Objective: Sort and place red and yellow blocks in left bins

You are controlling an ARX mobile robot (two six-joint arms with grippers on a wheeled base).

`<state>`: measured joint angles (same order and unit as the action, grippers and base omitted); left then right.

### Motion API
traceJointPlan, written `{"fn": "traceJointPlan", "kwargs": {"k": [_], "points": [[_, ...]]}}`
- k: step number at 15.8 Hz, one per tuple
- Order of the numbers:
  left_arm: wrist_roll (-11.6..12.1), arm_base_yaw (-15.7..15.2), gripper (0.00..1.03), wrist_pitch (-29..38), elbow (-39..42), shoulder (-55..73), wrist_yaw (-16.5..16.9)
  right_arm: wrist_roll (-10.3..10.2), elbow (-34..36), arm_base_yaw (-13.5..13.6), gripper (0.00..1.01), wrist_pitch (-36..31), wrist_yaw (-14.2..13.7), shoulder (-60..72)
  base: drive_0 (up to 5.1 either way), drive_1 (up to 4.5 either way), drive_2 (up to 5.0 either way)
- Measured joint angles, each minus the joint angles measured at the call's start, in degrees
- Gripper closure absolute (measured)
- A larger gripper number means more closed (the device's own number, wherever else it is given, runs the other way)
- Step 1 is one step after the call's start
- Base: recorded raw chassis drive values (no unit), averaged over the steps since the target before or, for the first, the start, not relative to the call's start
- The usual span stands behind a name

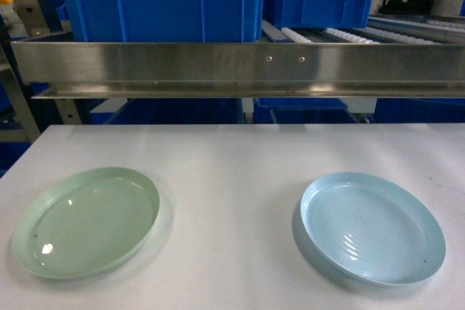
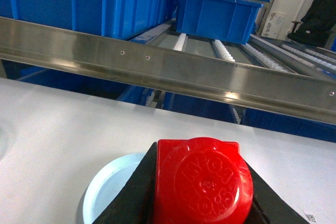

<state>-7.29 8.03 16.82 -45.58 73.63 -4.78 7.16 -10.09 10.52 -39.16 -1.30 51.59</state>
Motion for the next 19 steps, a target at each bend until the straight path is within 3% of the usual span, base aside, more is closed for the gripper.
{"fn": "traceJointPlan", "kwargs": {"k": [19], "points": [[0.0, 0.0, 0.76, 0.0, 0.0, 0.0, 0.1, 0.0, 0.0, 0.0, 0.74, 0.2, -0.2, 0.1, 0.0, 0.00, 0.0]]}}
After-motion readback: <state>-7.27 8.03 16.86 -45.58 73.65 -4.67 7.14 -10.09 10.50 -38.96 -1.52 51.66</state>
